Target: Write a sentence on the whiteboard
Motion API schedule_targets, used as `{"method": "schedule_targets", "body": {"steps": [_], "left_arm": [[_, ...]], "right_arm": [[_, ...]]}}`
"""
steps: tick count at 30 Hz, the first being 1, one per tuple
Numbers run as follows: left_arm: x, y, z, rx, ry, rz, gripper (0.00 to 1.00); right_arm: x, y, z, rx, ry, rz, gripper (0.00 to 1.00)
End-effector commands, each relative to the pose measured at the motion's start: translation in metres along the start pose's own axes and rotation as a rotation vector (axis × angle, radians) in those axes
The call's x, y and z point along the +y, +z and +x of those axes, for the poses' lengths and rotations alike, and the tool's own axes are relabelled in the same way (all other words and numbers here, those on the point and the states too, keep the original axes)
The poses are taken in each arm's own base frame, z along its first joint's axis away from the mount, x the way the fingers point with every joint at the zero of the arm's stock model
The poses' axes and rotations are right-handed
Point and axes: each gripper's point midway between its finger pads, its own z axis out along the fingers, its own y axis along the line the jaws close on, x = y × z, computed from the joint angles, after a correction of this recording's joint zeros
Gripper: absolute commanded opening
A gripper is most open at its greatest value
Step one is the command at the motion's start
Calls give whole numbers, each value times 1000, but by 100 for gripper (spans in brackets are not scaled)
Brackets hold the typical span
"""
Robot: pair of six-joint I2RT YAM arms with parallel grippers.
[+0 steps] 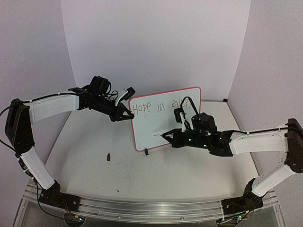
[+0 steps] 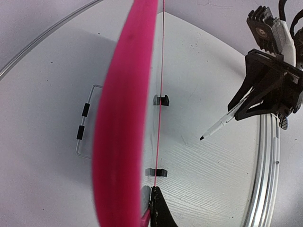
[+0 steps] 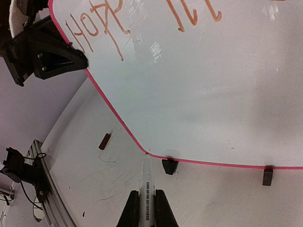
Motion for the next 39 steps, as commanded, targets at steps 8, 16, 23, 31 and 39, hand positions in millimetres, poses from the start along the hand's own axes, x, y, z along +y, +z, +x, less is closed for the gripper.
{"method": "schedule_targets", "body": {"steps": [8,16,23,31,39], "left_arm": [[8,-1,21,87,9,-62,0],[8,0,22,88,7,-62,0],[9,0,23,91,7,-63,0],[8,0,23,91,7,-61,0],[8,0,23,91,9,-61,0]], "right_arm": [[46,41,-51,-144,-27,-111,0],[43,57,-58,-177,-22,-84,0],[27,62,-54,-187,-5,-16,0],[6,67,-26,-126,16,40,0],[-12,73,11,-46,50,69,0]]}}
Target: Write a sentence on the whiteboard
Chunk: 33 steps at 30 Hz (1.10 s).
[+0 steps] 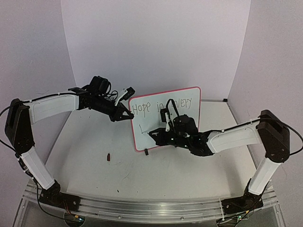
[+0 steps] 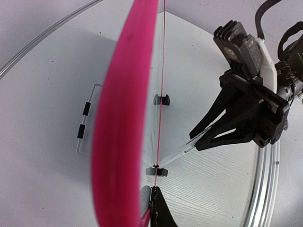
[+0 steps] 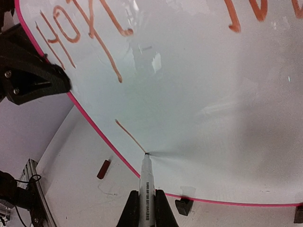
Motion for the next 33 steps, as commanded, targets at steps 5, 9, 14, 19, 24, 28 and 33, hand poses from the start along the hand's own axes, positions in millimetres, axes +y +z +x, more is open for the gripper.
{"method": "schedule_targets", "body": {"steps": [5,9,14,19,24,28,33], "left_arm": [[9,0,22,87,13,-63,0],[9,-1,21,86,13,-64,0],[9,-1,21,85,14,-65,0],[9,-2,20,83,15,-67,0],[8,-3,20,82,16,-66,0],[8,-3,19,82,16,-67,0],[8,-3,19,81,16,-67,0]], "right_arm": [[-19,9,16,17,21,60,0],[-14,7,6,-12,22,49,0],[-4,2,-8,-52,25,25,0],[3,-4,-19,-78,26,8,0],[7,-8,-26,-97,27,-5,0],[8,-8,-27,-98,28,-7,0],[3,-7,-24,-99,36,10,0]]}}
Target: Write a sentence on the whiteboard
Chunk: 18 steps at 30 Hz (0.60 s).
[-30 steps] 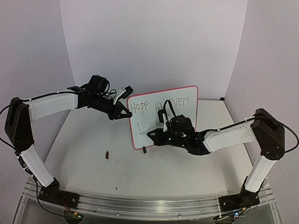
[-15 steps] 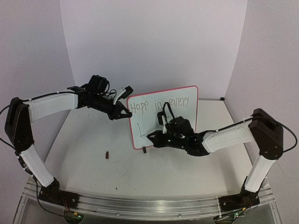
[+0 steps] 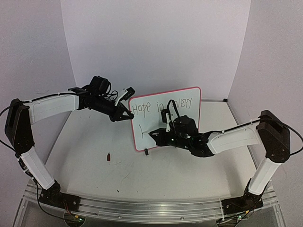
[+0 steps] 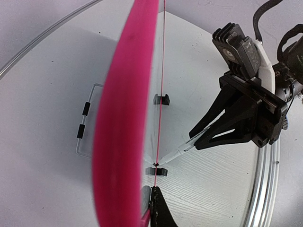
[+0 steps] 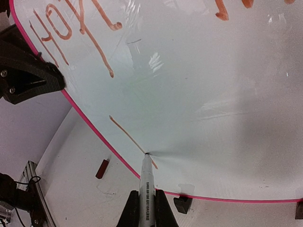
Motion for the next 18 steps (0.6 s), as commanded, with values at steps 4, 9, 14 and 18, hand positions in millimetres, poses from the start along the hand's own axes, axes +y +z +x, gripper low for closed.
{"method": "schedule_targets", "body": {"steps": [4,9,14,18], "left_arm": [[8,-3,20,81,16,-66,0],[8,-2,19,81,15,-65,0],[8,-2,20,82,15,-63,0],[8,-2,20,81,15,-61,0]], "right_arm": [[-1,-12,-31,-124,31,40,0],[-9,-13,-26,-114,40,65,0],[-16,-12,-15,-93,50,81,0],[-20,-11,-9,-78,49,93,0]]}}
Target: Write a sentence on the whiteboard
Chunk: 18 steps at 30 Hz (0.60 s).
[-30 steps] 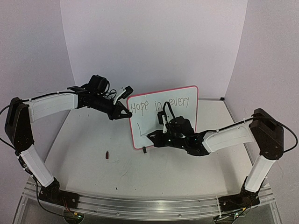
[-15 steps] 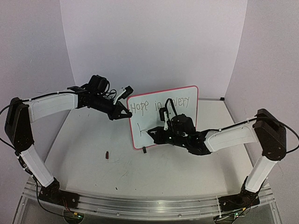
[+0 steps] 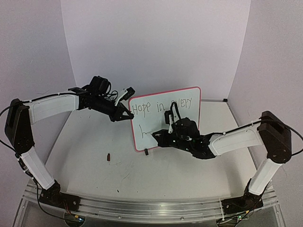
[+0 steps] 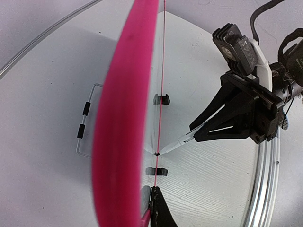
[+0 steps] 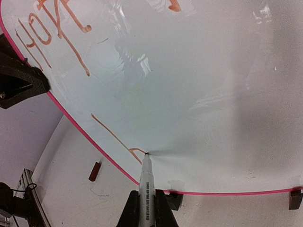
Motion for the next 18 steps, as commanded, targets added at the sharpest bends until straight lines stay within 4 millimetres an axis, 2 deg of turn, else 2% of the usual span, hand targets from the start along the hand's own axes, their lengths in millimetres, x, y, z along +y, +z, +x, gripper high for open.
{"method": "schedule_targets", "body": {"steps": [1,18], "left_arm": [[8,-2,20,82,15,-60,0],[8,-1,20,82,15,-59,0]], "right_arm": [[-8,-4,-11,-50,15,39,0],[7,16,-2,-7,1,-15,0]]}}
